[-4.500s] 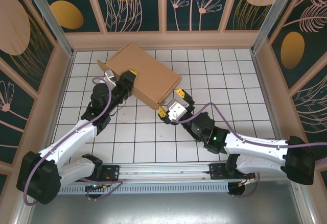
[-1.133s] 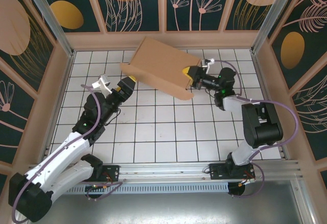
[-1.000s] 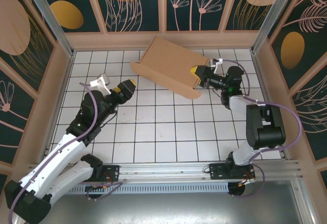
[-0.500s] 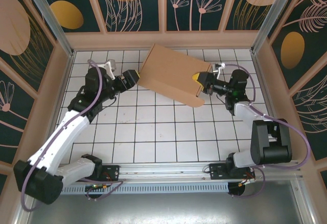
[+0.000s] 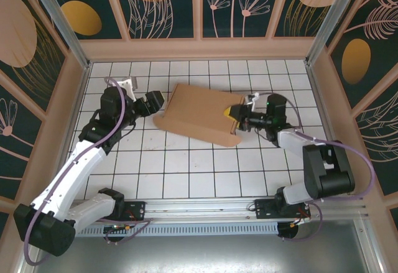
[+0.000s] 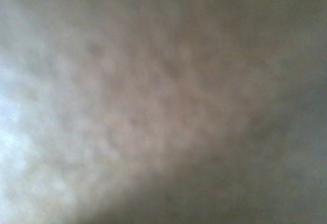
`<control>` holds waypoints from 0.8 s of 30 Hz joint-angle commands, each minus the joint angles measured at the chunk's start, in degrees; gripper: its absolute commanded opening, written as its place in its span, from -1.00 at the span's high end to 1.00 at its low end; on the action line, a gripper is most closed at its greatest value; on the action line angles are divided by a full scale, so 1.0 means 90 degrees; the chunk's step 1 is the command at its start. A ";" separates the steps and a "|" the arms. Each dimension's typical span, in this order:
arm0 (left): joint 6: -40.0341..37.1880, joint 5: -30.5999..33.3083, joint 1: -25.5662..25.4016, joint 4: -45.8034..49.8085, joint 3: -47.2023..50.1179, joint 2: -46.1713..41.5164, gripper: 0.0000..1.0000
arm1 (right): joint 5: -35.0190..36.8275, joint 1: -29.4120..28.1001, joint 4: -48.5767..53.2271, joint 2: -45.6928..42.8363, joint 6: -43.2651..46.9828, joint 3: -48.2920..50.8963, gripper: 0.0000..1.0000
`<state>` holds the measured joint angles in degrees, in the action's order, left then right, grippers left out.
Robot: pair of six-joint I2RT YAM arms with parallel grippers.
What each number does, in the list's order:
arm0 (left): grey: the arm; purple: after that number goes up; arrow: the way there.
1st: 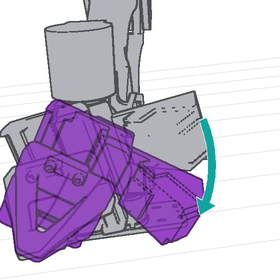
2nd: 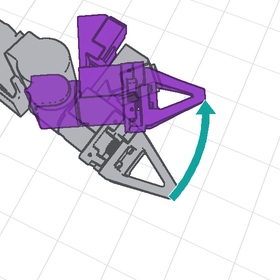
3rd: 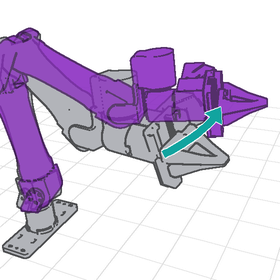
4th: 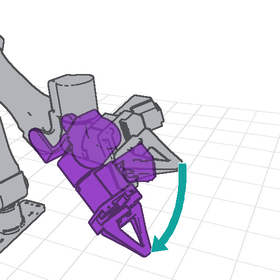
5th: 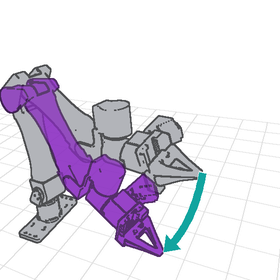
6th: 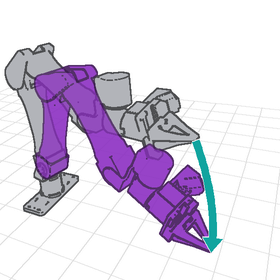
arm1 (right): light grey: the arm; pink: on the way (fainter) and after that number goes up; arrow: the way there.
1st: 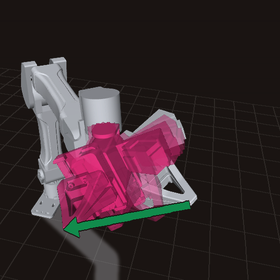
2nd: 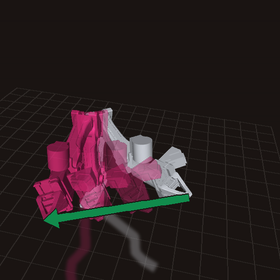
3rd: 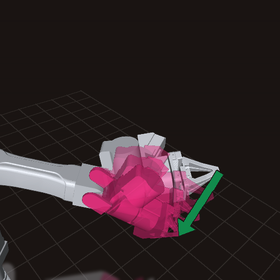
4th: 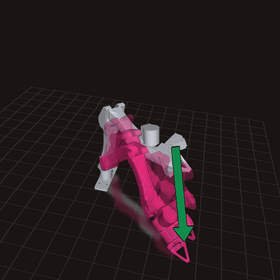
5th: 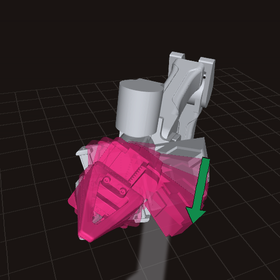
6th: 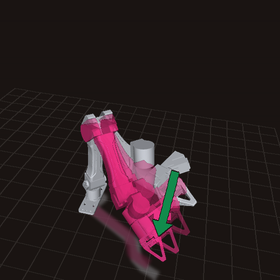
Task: Fold the paper box
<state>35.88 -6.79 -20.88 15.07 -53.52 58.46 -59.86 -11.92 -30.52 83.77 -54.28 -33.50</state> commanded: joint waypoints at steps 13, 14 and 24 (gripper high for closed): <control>-0.5482 0.1743 -0.2987 -0.0457 0.0594 -0.0216 -0.71 | 0.0131 -0.0111 -0.4436 0.0391 -0.3539 0.1069 0.30; -0.5976 0.1832 -0.3131 -0.0512 0.0625 -0.0199 -0.73 | 0.0095 -0.0111 -0.4391 0.0328 -0.3521 0.1072 0.30; -1.0074 0.2666 -0.4207 -0.0242 0.1009 0.0453 -0.82 | -0.0219 -0.0086 -0.4553 -0.0156 -0.3744 0.1238 0.28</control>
<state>-39.81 11.11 -58.52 12.62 -46.02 60.58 -59.96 -12.84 -67.09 84.42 -86.39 -23.18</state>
